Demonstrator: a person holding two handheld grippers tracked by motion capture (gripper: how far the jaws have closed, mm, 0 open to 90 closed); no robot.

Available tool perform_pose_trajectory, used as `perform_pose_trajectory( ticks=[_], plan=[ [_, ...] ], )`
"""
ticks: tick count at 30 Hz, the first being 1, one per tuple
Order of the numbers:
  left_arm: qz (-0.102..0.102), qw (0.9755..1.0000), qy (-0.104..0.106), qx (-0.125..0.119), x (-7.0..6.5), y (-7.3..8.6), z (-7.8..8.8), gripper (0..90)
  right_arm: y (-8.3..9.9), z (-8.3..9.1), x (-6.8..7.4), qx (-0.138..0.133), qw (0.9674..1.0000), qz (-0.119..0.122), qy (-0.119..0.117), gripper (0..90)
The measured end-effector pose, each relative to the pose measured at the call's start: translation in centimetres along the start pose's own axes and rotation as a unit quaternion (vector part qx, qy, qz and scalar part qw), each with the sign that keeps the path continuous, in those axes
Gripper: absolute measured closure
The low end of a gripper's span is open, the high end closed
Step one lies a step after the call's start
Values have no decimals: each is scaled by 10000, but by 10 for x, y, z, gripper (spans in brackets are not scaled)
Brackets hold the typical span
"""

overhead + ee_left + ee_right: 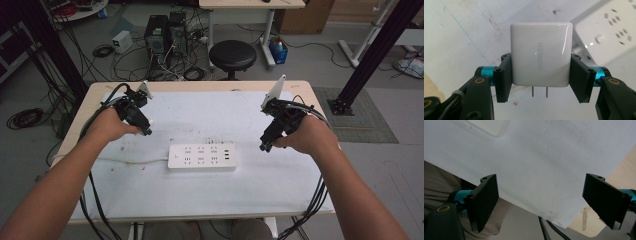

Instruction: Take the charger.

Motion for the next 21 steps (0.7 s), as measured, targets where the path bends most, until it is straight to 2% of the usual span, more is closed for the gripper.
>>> perform_pose_trajectory(
  ticks=[4, 5, 6, 11, 16, 21],
  plan=[
    [-217, 9998, -19, -25, -15, 9, 23, 420, 2, 1, 3, -14, 10000, -5, -13, 131],
    [-217, 9998, -19, -25, -15, 9, 23, 420, 2, 1, 3, -14, 10000, -5, -13, 131],
    [-309, 9995, 26, -57, -23, 12, 32, 420, 3, 2, 4, -16, 10000, 1, -30, 131],
    [-569, 9984, 37, -7, -40, 21, 52, 420, 7, 1, 6, -36, 10000, 42, -47, 131],
    [-711, 9975, 22, 30, -53, 28, 62, 420, 8, 0, 7, -37, 10000, 46, -64, 131],
    [-772, 9970, 10, 54, -58, 33, 62, 420, 9, 0, 8, -32, 9999, 78, -59, 131]
  ],
)
Point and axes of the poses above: each handheld gripper's, and its own axes: z roughly backward along the jaws, y roughly out of its underside, x roughly to its left, the point moved 8 cm from there along -z, roughly forward along the jaws, and after that the axes turned 7 degrees about x, right-handed, at the moved point
